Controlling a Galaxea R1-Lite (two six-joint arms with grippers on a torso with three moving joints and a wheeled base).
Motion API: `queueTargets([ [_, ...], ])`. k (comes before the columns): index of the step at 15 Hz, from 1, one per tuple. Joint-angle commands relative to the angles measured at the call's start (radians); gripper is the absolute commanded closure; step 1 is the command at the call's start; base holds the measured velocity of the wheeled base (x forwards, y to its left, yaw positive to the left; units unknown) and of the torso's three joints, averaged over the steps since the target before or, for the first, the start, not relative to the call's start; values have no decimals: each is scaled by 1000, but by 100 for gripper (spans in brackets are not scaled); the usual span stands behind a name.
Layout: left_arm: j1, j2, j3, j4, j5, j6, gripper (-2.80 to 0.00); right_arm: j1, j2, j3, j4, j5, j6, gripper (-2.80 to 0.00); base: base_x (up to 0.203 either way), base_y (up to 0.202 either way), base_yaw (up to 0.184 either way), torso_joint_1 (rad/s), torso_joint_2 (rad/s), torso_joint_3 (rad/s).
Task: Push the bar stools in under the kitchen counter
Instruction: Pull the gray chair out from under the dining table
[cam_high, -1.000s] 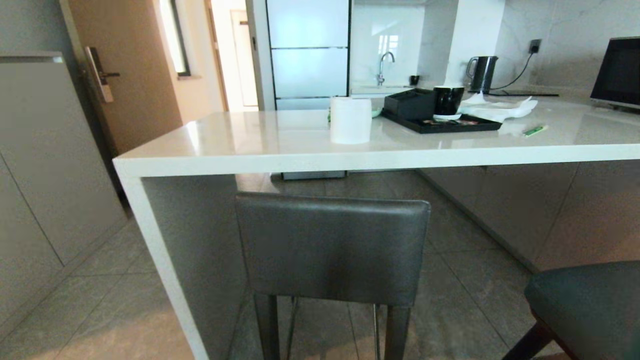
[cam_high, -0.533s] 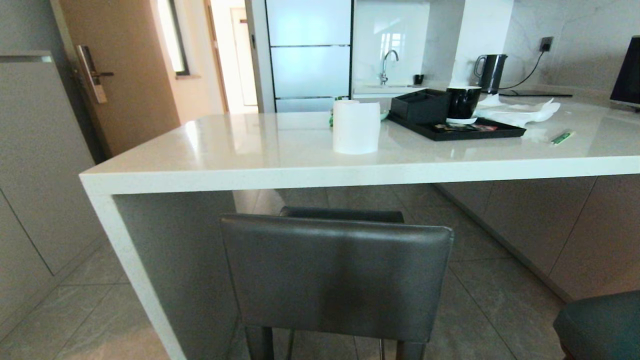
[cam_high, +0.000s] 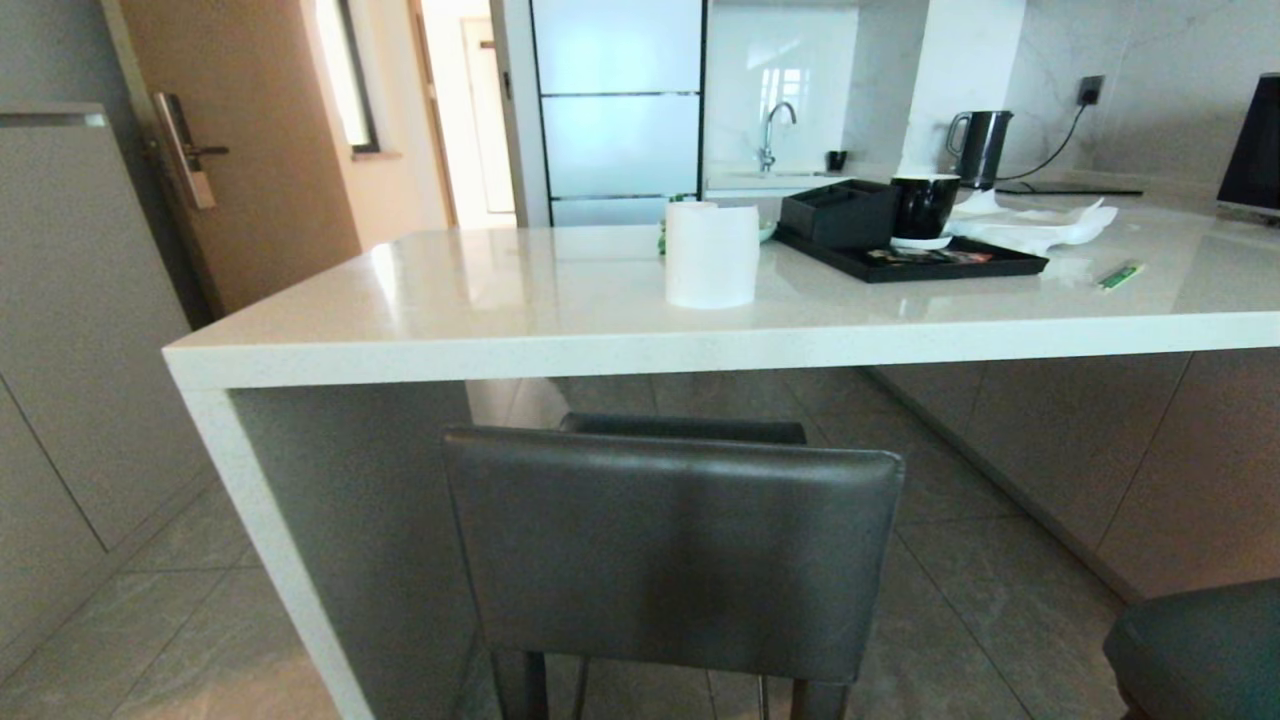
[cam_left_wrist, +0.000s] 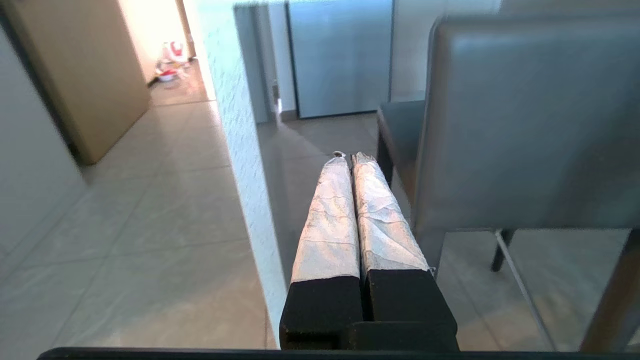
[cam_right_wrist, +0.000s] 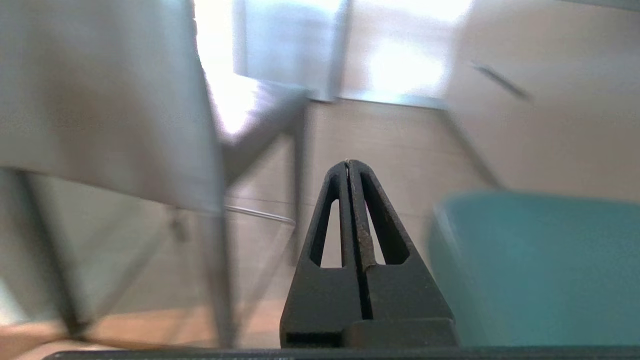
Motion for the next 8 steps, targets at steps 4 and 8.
queueTargets([
  [4,-12,306,-29,-169,-41,-7,0,2,196,-74,-107,53,19,0,0,0,0,0,0,0],
  [8,-66,665,18,-462,-49,-26,0,3,482,-91,-316,72,21,0,0,0,0,0,0,0],
])
